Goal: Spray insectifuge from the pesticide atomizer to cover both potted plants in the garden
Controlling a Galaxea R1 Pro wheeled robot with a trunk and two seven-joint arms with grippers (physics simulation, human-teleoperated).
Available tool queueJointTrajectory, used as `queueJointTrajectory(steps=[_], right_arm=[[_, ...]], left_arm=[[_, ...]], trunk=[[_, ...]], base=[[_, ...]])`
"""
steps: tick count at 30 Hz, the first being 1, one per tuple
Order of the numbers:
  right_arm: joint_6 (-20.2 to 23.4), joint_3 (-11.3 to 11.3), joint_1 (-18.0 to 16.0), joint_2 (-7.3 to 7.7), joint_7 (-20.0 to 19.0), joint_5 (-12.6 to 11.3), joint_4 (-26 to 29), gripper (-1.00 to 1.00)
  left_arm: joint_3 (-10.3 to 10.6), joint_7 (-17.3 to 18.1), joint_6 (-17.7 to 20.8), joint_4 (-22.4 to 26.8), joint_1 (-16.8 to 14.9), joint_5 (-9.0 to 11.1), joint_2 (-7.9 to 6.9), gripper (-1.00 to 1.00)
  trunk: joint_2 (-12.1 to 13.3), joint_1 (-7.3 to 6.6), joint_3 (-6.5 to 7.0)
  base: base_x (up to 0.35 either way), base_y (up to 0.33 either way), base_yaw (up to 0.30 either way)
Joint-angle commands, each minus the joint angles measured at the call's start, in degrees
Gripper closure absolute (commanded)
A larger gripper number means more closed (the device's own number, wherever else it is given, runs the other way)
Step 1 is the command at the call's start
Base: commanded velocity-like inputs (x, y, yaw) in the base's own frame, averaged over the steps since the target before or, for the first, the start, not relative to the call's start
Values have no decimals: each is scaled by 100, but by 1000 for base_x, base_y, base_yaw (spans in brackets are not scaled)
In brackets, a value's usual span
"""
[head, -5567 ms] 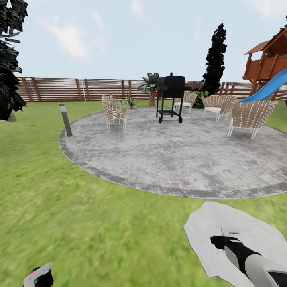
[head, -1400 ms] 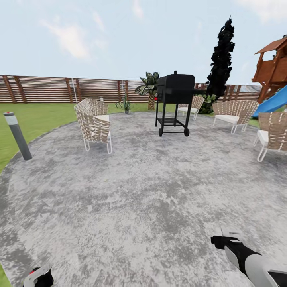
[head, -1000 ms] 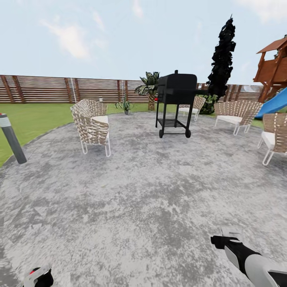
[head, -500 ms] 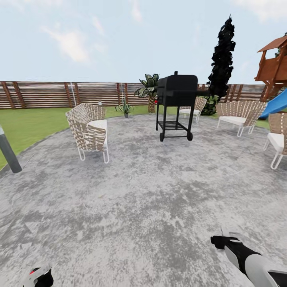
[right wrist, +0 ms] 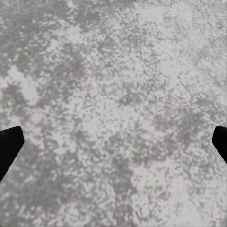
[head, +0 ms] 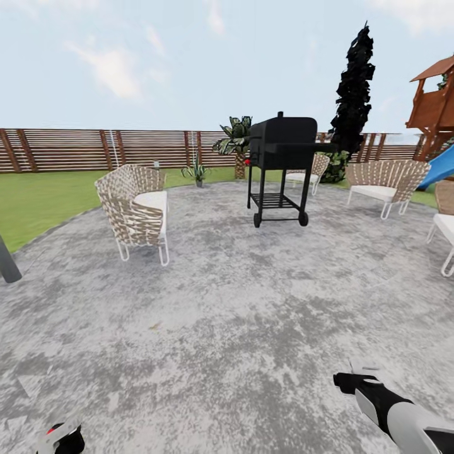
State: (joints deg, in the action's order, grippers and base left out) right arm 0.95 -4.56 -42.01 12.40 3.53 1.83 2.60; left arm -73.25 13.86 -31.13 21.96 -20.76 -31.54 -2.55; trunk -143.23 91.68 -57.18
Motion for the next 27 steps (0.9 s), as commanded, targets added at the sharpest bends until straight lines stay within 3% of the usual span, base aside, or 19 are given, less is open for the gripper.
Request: queueJointTrajectory(steps=[1, 27], right_arm=[[10, -43, -3, -1, 7, 19, 4, -100], [10, -44, -1, -1, 7, 19, 4, -100]], left_arm=[[-49, 47, -19, 0, -7, -19, 0, 100], [-49, 47, -16, 1, -7, -19, 0, 100]], trunk=[[-2, 2, -5], [-2, 2, -5]], base=[[338, 0, 0], [338, 0, 0]])
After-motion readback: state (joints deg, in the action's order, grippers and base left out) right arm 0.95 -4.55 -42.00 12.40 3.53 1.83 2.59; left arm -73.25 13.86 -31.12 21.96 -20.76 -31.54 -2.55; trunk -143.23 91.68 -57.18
